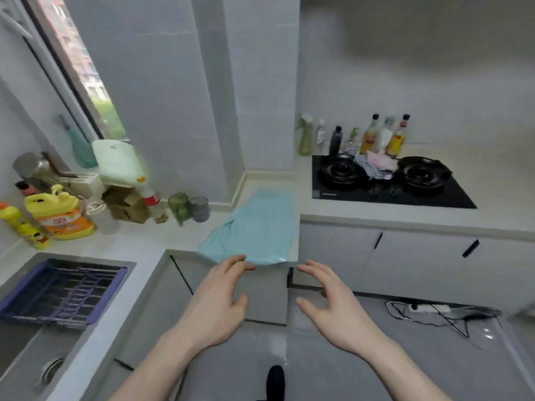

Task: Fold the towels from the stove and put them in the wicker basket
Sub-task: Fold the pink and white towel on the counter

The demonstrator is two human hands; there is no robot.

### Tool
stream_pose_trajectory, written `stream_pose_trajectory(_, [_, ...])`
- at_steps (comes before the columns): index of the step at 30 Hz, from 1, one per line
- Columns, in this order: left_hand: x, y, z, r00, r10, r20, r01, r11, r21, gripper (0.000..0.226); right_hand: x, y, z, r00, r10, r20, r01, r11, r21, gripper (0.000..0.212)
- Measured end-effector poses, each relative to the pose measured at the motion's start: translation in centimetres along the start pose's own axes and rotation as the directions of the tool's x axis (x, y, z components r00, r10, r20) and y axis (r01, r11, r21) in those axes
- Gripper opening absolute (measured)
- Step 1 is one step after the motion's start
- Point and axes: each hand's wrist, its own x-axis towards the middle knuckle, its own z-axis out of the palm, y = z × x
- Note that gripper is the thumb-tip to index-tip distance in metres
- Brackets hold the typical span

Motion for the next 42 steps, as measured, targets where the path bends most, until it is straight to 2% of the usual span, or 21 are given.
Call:
stream_pose_trajectory(8, [15.1, 5.9, 4.9, 0.976, 0.206, 0.072, -0.201, 0.977, -0.074, 0.047, 4.6, 7.2, -9.2, 0.960, 0.186, -0.210, -0.193, 0.981, -0.009, 0.054])
stream_pose_trajectory(15, [26.9, 8.6, 7.0, 0.939, 0.308, 0.150, -0.295, 0.950, -0.101, 0.050, 10.2, 10.8, -15.6, 0.906, 0.247, -0.342, -0.251, 0.967, 0.034, 0.054])
stream_pose_trajectory(23, [36.9, 14.8, 11.7, 0.877, 0.410, 0.251, -0.393, 0.912, -0.120, 0.046, 11.7, 15.9, -22.0, 0.831, 0.336, -0.444, -0.321, 0.941, 0.111, 0.050])
stream_pose_trajectory(27, [41.8, 18.0, 15.2, 0.867, 0.408, 0.287, -0.388, 0.913, -0.125, 0.046, 12.7, 19.7, -25.9, 0.821, 0.344, -0.456, -0.320, 0.938, 0.132, 0.048])
stream_pose_trajectory(31, [46.9, 21.7, 18.5, 0.885, 0.354, 0.302, -0.325, 0.935, -0.145, 0.044, 14.0, 24.2, -30.7, 0.827, 0.339, -0.448, -0.311, 0.940, 0.139, 0.048])
stream_pose_trajectory(37, [53.3, 27.1, 22.6, 0.931, 0.234, 0.279, -0.202, 0.970, -0.139, 0.044, 17.4, 30.5, -39.0, 0.861, 0.323, -0.392, -0.302, 0.946, 0.117, 0.047])
stream_pose_trajectory(42, [57.5, 29.3, 25.4, 0.936, 0.132, 0.327, -0.107, 0.990, -0.092, 0.048, 21.0, 34.0, -43.7, 0.904, 0.304, -0.301, -0.293, 0.952, 0.084, 0.047])
